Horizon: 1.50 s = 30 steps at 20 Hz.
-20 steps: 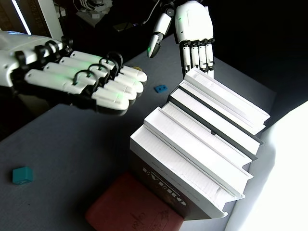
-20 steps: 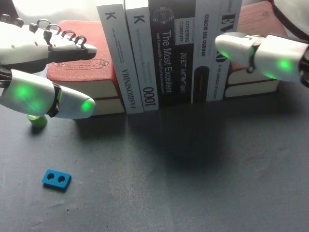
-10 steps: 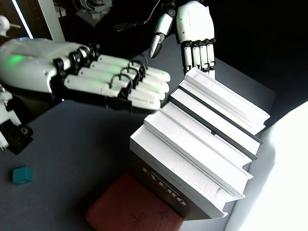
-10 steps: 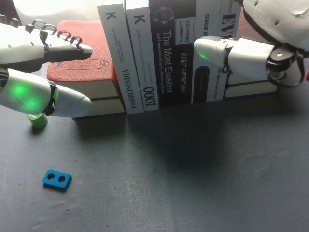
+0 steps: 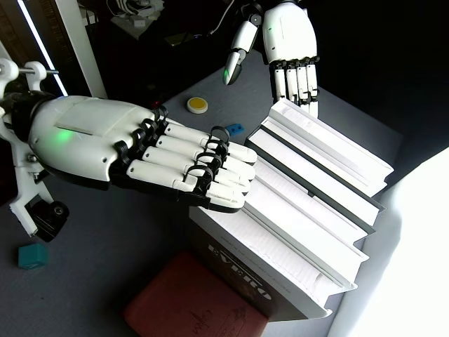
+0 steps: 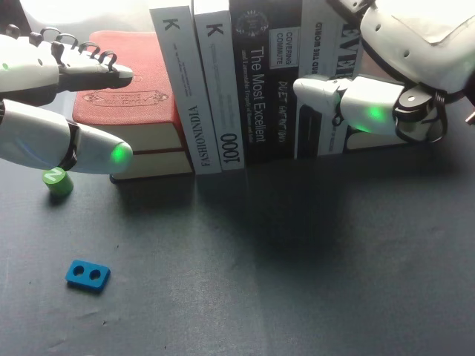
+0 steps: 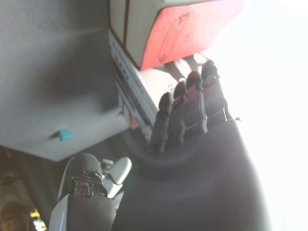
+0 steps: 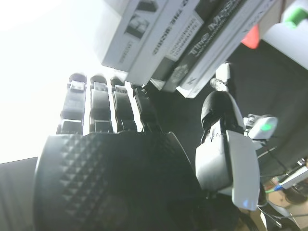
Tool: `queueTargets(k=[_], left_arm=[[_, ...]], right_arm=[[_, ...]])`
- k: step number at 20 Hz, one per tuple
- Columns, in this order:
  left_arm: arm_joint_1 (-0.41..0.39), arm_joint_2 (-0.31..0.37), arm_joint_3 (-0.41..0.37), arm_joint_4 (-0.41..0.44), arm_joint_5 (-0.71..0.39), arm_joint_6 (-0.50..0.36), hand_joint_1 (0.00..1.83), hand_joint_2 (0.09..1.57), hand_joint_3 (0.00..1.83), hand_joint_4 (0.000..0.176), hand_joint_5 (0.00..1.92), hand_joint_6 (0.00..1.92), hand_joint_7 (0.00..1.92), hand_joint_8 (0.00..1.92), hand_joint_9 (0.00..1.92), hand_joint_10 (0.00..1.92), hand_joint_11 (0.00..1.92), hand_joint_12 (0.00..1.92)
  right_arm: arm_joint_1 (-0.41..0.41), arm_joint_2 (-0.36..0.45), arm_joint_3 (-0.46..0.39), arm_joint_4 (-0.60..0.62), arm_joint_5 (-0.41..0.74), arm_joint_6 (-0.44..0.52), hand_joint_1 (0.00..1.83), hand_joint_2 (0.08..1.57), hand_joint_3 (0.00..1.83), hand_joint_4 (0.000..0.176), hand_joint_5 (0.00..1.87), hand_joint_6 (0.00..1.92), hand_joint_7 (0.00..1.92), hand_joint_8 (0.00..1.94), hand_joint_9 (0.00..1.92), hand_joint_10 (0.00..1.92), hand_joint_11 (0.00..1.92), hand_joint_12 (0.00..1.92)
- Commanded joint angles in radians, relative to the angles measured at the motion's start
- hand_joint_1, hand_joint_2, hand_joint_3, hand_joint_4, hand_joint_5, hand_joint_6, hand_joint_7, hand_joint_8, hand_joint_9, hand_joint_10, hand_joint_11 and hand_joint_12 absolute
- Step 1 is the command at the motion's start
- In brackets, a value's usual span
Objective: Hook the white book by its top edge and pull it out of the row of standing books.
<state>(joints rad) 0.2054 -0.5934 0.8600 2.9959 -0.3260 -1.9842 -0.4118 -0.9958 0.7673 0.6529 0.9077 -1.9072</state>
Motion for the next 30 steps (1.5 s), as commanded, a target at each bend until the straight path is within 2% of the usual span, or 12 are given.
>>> queueTargets(k=[1,7,18,25,30], left_arm=[[-0.014,0.004,0.001,0.016,0.095,-0.001,0.00,1.12,0.00,0.000,0.00,0.00,0.00,0.00,0.00,0.00,0.00,0.00],[-0.023,0.005,-0.011,0.016,0.080,-0.002,0.00,1.12,0.00,0.000,0.00,0.00,0.00,0.00,0.00,0.00,0.00,0.00],[-0.060,0.004,-0.023,0.016,0.082,0.068,0.00,1.12,0.00,0.000,0.00,0.00,0.00,0.00,0.00,0.00,0.00,0.00],[-0.068,0.014,-0.026,0.016,0.075,0.085,0.00,1.12,0.00,0.000,0.00,0.00,0.00,0.00,0.00,0.00,0.00,0.00],[-0.073,0.014,-0.026,0.016,0.073,0.095,0.00,1.12,0.00,0.000,0.00,0.00,0.00,0.00,0.00,0.00,0.00,0.00]], right_arm=[[0.001,0.002,0.003,-0.050,0.093,0.006,0.00,1.18,0.00,0.000,0.00,0.00,0.00,0.00,0.00,0.00,0.00,0.00],[-0.004,0.019,-0.009,-0.039,0.095,-0.006,0.00,1.18,0.00,0.000,0.00,0.00,0.00,0.00,0.00,0.00,0.00,0.00],[-0.055,0.100,-0.126,-0.037,0.083,-0.027,0.00,1.18,0.00,0.000,0.00,0.00,0.00,0.00,0.00,0.00,0.00,0.00],[-0.088,0.136,-0.167,0.004,0.061,-0.034,0.00,1.19,0.00,0.000,0.00,0.00,0.00,0.00,0.00,0.00,0.00,0.00],[-0.114,0.168,-0.228,0.004,0.070,-0.060,0.00,1.19,0.00,0.000,0.00,0.00,0.00,0.00,0.00,0.00,0.00,0.00]])
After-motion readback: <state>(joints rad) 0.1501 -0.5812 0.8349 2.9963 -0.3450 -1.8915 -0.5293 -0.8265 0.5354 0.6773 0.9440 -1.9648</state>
